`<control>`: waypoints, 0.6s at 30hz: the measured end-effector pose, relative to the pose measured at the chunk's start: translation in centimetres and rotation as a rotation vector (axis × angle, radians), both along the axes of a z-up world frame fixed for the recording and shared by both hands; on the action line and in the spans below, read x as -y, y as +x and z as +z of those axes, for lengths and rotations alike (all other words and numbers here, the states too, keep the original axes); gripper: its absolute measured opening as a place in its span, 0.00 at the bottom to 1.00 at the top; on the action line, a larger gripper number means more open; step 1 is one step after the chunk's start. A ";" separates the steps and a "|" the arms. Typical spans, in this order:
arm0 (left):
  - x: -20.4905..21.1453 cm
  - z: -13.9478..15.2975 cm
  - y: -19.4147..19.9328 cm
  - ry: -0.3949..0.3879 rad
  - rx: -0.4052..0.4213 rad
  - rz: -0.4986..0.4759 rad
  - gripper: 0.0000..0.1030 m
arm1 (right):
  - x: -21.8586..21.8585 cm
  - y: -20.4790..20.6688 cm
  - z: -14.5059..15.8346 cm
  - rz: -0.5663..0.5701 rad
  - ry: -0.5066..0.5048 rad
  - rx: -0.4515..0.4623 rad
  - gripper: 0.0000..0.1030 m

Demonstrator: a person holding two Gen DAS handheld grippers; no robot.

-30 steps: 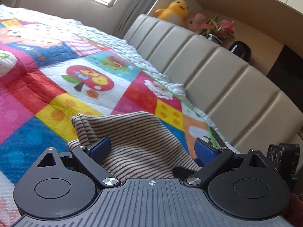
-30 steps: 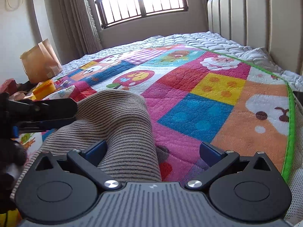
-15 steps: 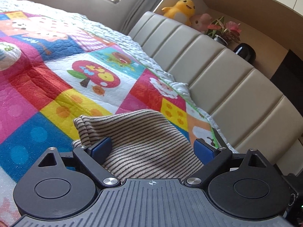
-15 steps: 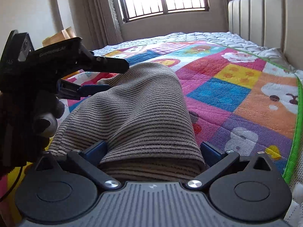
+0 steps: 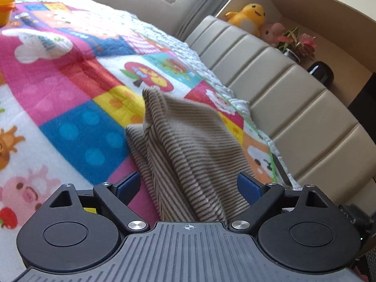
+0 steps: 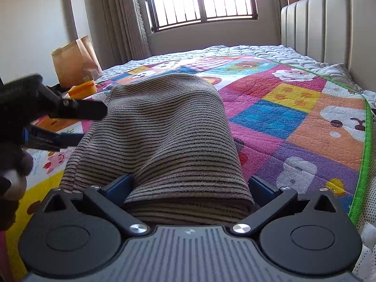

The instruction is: Fold clothes

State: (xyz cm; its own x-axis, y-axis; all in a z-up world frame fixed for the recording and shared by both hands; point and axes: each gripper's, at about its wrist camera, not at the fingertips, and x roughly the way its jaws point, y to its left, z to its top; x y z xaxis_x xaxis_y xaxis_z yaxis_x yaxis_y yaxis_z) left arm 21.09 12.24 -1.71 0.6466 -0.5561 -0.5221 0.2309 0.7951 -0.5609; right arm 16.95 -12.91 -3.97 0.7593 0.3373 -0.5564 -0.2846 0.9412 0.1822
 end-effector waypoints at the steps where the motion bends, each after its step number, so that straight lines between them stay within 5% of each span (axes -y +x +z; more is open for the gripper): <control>1: 0.1 -0.6 0.1 0.009 -0.013 0.004 0.85 | 0.0 0.0 0.0 -0.002 0.001 -0.002 1.00; 18: -0.1 -1.9 -0.2 0.012 -0.005 -0.010 0.86 | 1.3 -0.5 0.6 0.010 0.093 -0.061 1.00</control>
State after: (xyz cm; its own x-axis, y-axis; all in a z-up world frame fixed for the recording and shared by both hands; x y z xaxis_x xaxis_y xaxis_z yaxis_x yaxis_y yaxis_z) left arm 20.86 12.31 -3.58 0.6387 -0.5560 -0.5318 0.2359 0.7994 -0.5525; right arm 16.43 -14.26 -3.34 0.7215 0.3974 -0.5670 -0.2801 0.9164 0.2860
